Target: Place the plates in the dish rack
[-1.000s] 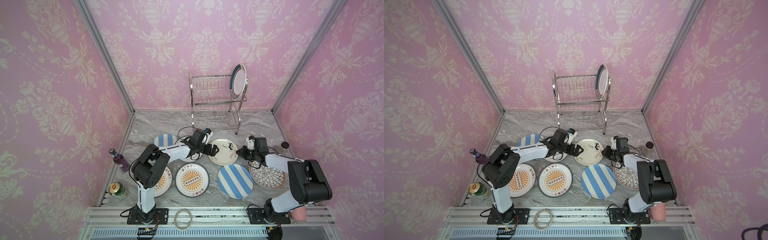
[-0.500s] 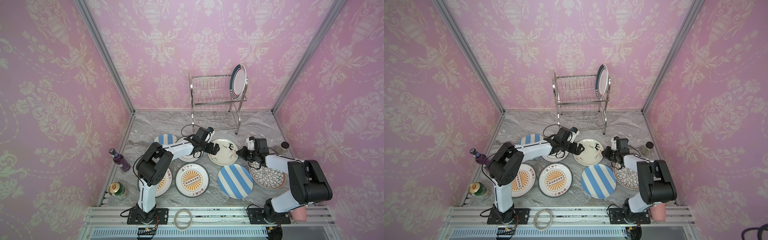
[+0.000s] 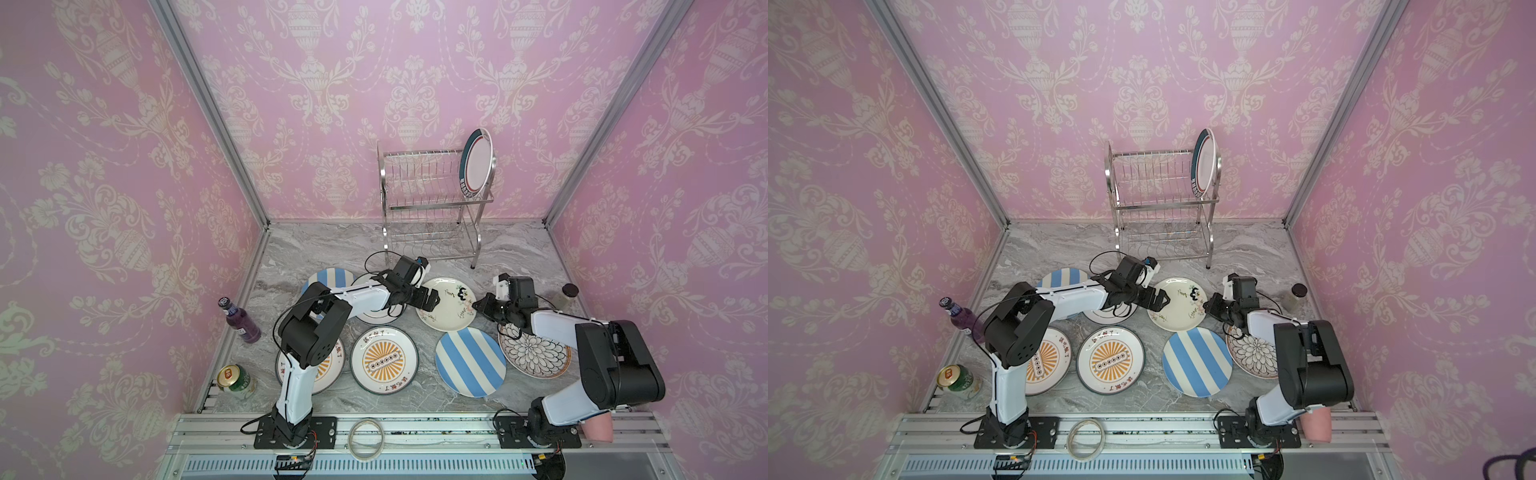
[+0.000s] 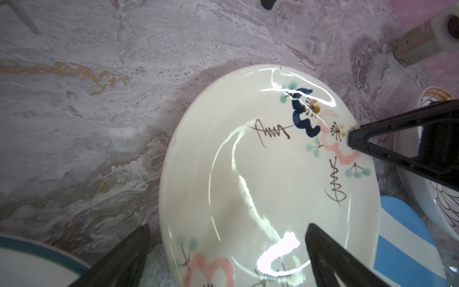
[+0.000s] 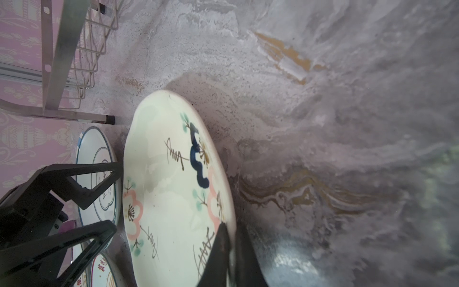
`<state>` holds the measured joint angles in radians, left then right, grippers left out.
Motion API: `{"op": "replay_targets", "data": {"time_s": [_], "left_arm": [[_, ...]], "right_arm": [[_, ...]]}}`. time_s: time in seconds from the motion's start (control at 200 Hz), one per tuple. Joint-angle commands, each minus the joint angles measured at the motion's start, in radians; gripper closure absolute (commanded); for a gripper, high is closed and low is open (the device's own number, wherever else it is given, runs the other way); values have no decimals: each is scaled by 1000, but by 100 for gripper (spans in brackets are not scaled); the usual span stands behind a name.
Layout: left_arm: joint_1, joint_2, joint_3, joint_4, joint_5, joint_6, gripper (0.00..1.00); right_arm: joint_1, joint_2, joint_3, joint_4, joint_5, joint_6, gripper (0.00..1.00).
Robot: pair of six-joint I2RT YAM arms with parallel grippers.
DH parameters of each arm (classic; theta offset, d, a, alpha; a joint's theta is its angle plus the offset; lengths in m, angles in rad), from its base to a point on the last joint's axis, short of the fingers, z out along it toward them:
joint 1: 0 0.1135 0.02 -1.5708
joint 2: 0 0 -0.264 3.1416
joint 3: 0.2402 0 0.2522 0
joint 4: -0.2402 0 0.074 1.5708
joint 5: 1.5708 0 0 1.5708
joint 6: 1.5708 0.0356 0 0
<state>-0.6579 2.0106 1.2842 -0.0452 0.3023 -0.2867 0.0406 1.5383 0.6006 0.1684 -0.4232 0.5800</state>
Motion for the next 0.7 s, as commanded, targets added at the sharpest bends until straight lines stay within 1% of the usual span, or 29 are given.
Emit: {"op": "replay_targets", "data": {"time_s": [0.0,0.085,0.225,0.25,0.42,0.61,0.696], "left_arm": [[-9,20,23,11,55,-12,1],[-10,24,23,14,67,-12,1],[-12,30,22,22,74,-12,1],[-11,31,23,25,79,-12,1],[-16,38,36,22,97,-12,1],[-18,37,53,-7,104,10,1],[-18,38,58,-13,105,14,1]], "right_arm": [[-7,19,-22,17,24,7,100],[-6,32,-22,36,15,12,100],[-6,45,-29,70,-3,12,96],[-6,48,-31,75,-6,41,96],[-7,72,-34,119,-37,57,94],[-6,116,-40,210,-79,94,87],[-7,150,-37,268,-117,120,86]]}}
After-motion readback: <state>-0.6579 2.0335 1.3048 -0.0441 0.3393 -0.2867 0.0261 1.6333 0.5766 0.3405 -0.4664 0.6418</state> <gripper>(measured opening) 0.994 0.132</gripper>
